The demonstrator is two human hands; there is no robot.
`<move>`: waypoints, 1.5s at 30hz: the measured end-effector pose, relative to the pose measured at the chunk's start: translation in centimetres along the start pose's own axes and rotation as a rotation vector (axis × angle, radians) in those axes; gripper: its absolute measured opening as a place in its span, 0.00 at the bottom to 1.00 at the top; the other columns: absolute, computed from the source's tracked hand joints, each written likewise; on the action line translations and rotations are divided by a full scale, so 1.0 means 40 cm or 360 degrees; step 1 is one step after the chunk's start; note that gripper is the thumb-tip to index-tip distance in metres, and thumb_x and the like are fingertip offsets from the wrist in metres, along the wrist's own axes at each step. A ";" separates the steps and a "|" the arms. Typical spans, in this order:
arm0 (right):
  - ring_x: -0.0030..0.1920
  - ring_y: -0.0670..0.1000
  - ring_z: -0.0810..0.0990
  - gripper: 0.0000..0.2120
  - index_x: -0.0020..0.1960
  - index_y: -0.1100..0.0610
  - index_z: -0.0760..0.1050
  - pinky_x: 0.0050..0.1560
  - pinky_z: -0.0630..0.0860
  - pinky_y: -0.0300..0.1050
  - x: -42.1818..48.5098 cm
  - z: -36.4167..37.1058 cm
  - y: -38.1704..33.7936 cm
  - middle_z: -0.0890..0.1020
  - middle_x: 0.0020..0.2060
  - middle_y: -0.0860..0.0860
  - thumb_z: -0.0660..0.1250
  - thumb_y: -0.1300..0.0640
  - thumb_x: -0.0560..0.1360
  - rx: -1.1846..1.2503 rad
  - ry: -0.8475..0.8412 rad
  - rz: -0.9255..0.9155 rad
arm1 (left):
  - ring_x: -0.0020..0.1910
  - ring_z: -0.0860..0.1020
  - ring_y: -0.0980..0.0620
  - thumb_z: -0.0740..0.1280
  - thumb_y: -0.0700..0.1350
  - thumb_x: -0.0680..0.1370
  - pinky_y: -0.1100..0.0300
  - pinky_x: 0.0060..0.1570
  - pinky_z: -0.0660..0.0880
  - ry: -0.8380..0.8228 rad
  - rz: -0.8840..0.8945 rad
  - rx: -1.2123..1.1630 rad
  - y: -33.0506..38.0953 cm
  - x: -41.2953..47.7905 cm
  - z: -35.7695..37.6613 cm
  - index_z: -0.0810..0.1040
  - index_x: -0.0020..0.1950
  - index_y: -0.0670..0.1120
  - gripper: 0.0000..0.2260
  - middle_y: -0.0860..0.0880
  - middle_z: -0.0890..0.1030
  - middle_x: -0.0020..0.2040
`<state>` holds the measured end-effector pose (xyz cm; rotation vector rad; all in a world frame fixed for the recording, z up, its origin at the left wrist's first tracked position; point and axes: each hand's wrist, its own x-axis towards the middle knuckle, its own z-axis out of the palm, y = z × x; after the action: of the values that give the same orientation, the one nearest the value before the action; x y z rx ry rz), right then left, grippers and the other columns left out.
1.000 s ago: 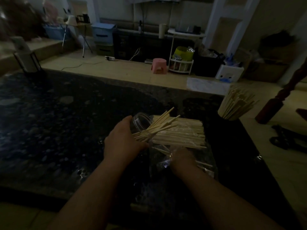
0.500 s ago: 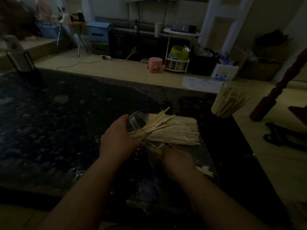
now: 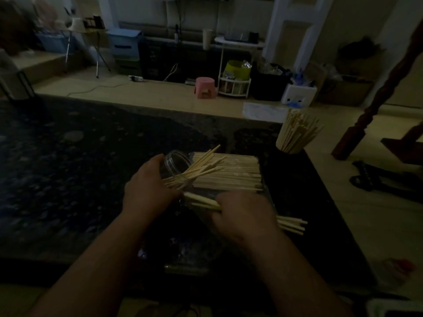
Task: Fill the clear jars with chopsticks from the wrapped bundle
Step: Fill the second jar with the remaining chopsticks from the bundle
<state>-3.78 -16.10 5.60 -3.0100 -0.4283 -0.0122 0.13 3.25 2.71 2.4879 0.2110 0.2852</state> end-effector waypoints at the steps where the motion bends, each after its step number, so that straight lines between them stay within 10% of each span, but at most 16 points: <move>1: 0.50 0.56 0.79 0.13 0.51 0.50 0.75 0.42 0.67 0.46 -0.002 -0.015 -0.001 0.81 0.50 0.52 0.57 0.44 0.76 0.0005 0.0122 -0.0021 | 0.64 0.74 0.46 0.78 0.59 0.60 0.46 0.62 0.73 -0.0003 -0.0002 0.0003 -0.001 -0.001 0.002 0.64 0.73 0.54 0.45 0.48 0.74 0.68; 8: 0.28 0.53 0.75 0.14 0.30 0.52 0.72 0.30 0.59 0.40 0.017 -0.039 0.039 0.76 0.27 0.50 0.65 0.46 0.71 0.0028 0.1056 -0.0424 | 0.64 0.74 0.46 0.76 0.62 0.60 0.46 0.62 0.72 -0.0086 0.0027 0.0089 -0.003 -0.016 0.022 0.63 0.74 0.53 0.46 0.48 0.73 0.69; 12: 0.32 0.55 0.70 0.18 0.31 0.56 0.70 0.36 0.58 0.46 0.033 -0.042 0.069 0.74 0.29 0.54 0.61 0.52 0.78 0.0184 0.1563 -0.0652 | 0.65 0.74 0.47 0.76 0.62 0.61 0.49 0.63 0.72 -0.0066 0.0083 0.0114 0.001 -0.016 0.029 0.63 0.74 0.54 0.45 0.49 0.73 0.69; 18: 0.34 0.53 0.74 0.16 0.44 0.56 0.76 0.30 0.72 0.44 0.033 -0.009 0.071 0.73 0.40 0.53 0.58 0.47 0.81 0.0486 0.1459 -0.0374 | 0.65 0.73 0.48 0.77 0.62 0.61 0.49 0.64 0.71 -0.0057 0.0069 0.0136 0.002 -0.008 0.032 0.63 0.74 0.54 0.45 0.50 0.72 0.70; 22: 0.43 0.46 0.73 0.17 0.47 0.62 0.80 0.45 0.71 0.32 0.041 0.002 0.056 0.71 0.46 0.49 0.60 0.50 0.80 0.0844 0.1478 -0.0371 | 0.67 0.72 0.49 0.77 0.61 0.63 0.50 0.65 0.70 -0.0061 0.0080 0.0152 0.013 -0.006 0.036 0.63 0.75 0.52 0.45 0.50 0.71 0.71; 26: 0.43 0.41 0.74 0.13 0.43 0.63 0.80 0.49 0.68 0.26 0.044 0.012 0.043 0.76 0.41 0.50 0.62 0.57 0.79 0.1133 0.1559 -0.0230 | 0.68 0.71 0.49 0.76 0.62 0.64 0.50 0.66 0.69 -0.0047 0.0068 0.0158 0.019 -0.007 0.038 0.62 0.75 0.53 0.44 0.51 0.70 0.71; 36: 0.31 0.49 0.82 0.08 0.39 0.43 0.75 0.38 0.79 0.46 0.059 -0.003 0.031 0.80 0.30 0.50 0.67 0.50 0.77 0.1862 0.1365 0.0191 | 0.67 0.72 0.50 0.76 0.62 0.64 0.52 0.65 0.69 -0.0056 0.0097 0.0140 0.006 -0.002 0.033 0.63 0.75 0.53 0.44 0.51 0.71 0.71; 45: 0.35 0.41 0.78 0.08 0.40 0.50 0.73 0.35 0.72 0.30 0.070 0.003 0.047 0.79 0.34 0.48 0.72 0.55 0.73 0.1750 0.1284 0.0398 | 0.66 0.72 0.52 0.76 0.63 0.63 0.53 0.65 0.70 -0.0049 0.0181 0.0061 0.020 -0.005 0.026 0.65 0.74 0.53 0.43 0.53 0.72 0.70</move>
<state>-0.57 -17.11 5.37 -1.7427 0.0523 -0.6827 0.28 1.98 2.35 2.5450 0.0626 0.2919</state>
